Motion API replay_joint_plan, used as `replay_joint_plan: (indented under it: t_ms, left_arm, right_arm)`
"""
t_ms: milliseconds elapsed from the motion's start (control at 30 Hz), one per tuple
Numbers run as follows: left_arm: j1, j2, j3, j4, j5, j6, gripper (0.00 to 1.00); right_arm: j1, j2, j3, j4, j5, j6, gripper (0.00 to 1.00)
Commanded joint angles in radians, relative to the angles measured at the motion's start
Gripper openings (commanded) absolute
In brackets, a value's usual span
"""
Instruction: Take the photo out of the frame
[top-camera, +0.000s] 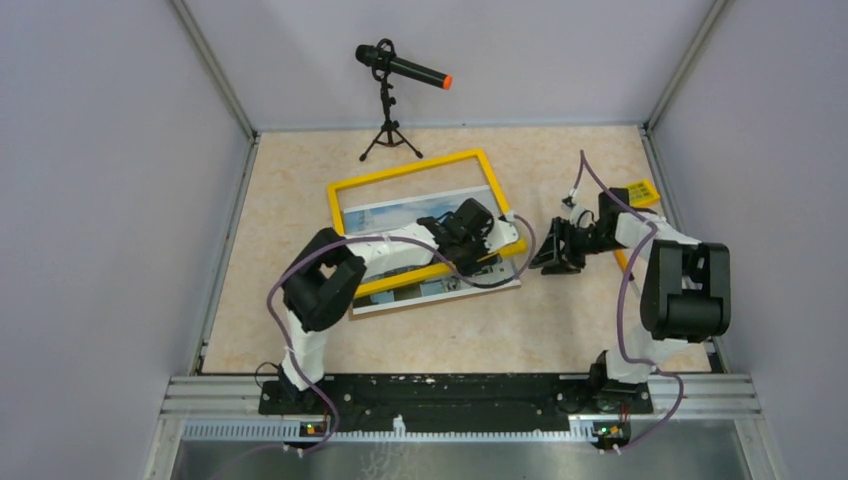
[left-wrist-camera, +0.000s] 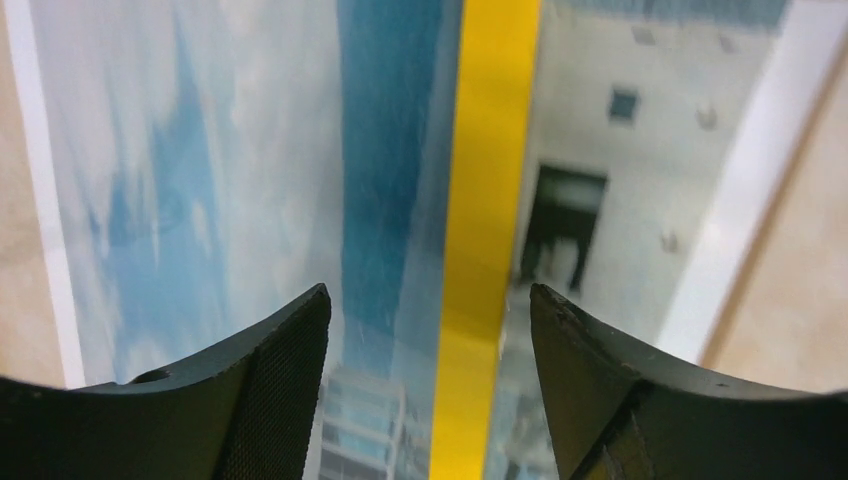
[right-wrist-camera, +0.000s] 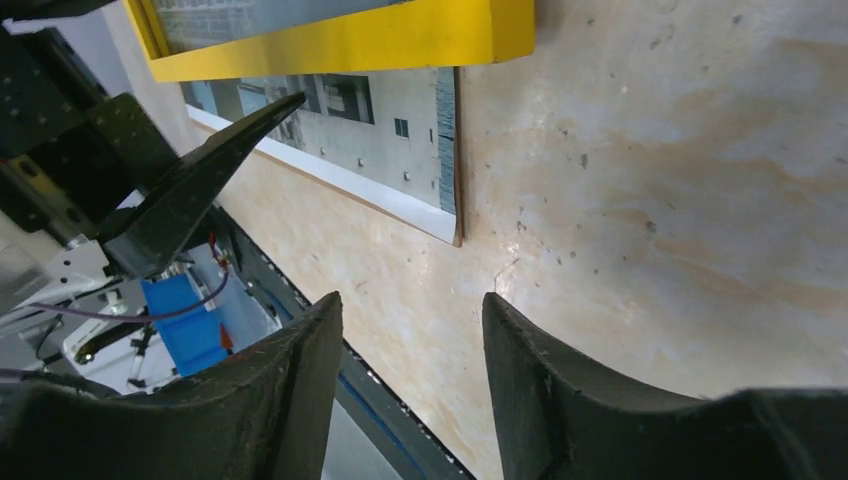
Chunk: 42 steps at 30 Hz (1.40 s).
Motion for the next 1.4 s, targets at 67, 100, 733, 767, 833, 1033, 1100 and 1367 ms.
replay_joint_plan:
  t_ms: [67,100,733,767,833,1033,1100,1367]
  left_arm:
    - [0.013,-0.333,-0.267,0.125,0.238,0.067,0.71]
    - [0.014,-0.364,-0.305,0.126,0.269,0.084,0.68]
    - [0.010,-0.290,-0.432,0.102,0.337,0.140,0.45]
    - [0.010,-0.283,-0.431,0.102,0.337,0.142,0.44]
    - [0.009,-0.274,-0.431,0.106,0.336,0.143,0.44]
    - [0.008,-0.262,-0.430,0.107,0.338,0.139,0.43]
    - [0.008,-0.261,-0.431,0.109,0.336,0.136,0.43]
    - [0.008,-0.249,-0.440,0.116,0.338,0.134,0.40]
  right_arm:
    - [0.021,0.085,-0.018,0.049,-0.106,0.007,0.48]
    - [0.025,0.101,-0.013,0.047,-0.114,0.000,0.48]
    - [0.082,0.241,0.037,0.136,-0.110,0.005,0.41]
    - [0.105,0.245,0.035,0.145,-0.115,0.010,0.41]
    - [0.125,0.265,0.045,0.145,-0.128,0.009,0.40]
    - [0.161,0.257,0.077,0.126,-0.170,0.000,0.32]
    - [0.160,0.231,0.083,0.109,-0.164,-0.008,0.30]
    - [0.161,0.189,0.061,0.108,-0.168,-0.005,0.28]
